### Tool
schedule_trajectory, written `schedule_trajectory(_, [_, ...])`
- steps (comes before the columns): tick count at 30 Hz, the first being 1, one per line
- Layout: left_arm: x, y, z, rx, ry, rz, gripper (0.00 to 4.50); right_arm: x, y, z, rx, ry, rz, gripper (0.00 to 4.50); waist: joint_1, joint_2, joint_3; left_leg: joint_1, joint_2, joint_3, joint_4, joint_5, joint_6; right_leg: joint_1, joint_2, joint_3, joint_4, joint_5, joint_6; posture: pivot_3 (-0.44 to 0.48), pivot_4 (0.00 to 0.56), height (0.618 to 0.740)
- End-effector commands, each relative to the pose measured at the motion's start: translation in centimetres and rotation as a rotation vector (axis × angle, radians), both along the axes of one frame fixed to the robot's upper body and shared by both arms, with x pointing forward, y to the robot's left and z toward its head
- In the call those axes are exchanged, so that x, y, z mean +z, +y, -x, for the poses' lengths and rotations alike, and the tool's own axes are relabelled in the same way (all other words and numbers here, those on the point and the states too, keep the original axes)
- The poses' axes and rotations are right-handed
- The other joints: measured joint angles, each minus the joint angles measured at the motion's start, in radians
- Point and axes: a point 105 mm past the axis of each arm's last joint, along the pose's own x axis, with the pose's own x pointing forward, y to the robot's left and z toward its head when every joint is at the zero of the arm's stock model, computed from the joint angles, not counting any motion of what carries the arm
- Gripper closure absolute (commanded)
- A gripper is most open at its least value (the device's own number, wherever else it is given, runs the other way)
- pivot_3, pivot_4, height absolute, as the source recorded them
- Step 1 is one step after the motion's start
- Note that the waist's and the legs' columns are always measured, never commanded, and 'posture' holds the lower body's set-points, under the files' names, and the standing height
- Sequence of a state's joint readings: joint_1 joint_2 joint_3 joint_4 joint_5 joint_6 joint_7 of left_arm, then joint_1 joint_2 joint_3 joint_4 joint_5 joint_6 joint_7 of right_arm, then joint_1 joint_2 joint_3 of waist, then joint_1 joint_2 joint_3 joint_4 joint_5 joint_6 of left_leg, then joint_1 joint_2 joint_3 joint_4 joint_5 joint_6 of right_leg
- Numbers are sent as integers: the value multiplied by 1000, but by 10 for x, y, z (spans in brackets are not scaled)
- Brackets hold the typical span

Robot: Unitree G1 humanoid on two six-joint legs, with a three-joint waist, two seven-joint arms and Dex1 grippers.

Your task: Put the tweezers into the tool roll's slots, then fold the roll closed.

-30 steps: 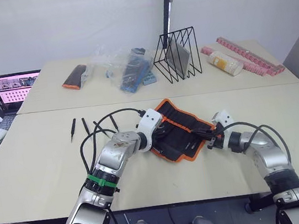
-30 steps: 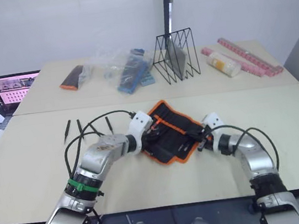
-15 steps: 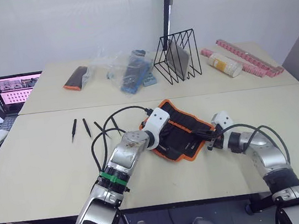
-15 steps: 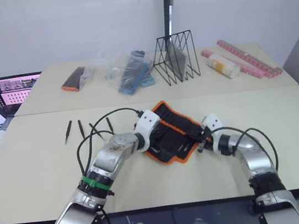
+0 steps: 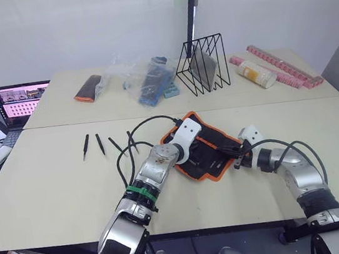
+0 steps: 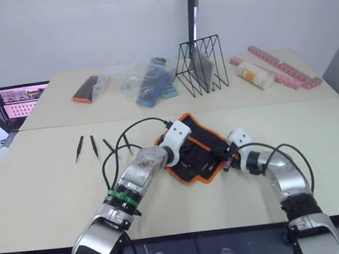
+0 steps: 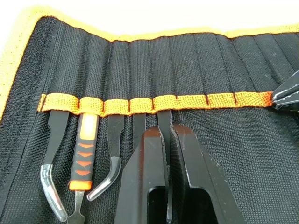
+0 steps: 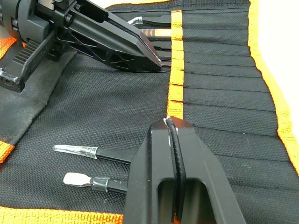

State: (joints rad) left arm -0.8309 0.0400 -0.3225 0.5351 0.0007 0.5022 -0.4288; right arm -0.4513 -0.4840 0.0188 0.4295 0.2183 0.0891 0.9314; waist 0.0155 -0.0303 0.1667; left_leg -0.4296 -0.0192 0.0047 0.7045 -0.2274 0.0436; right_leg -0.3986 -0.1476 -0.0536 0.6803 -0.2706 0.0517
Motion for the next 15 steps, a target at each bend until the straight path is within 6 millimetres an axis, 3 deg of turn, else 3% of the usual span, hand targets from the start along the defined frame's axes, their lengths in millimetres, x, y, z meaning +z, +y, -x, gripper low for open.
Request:
schedule_trajectory(1, [-4, 10, -2, 26, 8, -26, 4500, -18, 1, 6, 0, 58, 30, 4447, -2, 0, 0, 0, 0, 0, 0, 0, 0, 0, 0, 0, 0, 0, 0, 0, 150, 685])
schedule_trajectory(2, [-2, 13, -2, 33, 4, -25, 4500, -18, 2, 6, 0, 58, 29, 4447, -3, 0, 0, 0, 0, 0, 0, 0, 0, -1, 0, 0, 0, 0, 0, 0, 150, 685])
schedule_trajectory(6, [7, 24, 0, 24, -2, -26, 3183, -18, 1, 6, -2, 59, 31, 4500, -9, 0, 0, -1, 0, 0, -1, 0, 0, -2, 0, 0, 1, 0, 0, 0, 150, 685])
schedule_trajectory(11, [59, 48, 5, -7, -72, 26, 1528, -17, 3, 8, 6, 60, 38, 4500, -21, 0, 0, -2, 0, 0, -4, 0, 0, -6, 0, 1, 2, 0, 0, 0, 150, 685])
schedule_trajectory(15, [81, 82, 14, 33, -31, 92, 194, -17, 1, 8, 10, 62, 44, 4500, -19, 0, 0, -2, 0, 0, -6, 0, 0, -5, 0, 1, 1, 0, 0, 0, 150, 685])
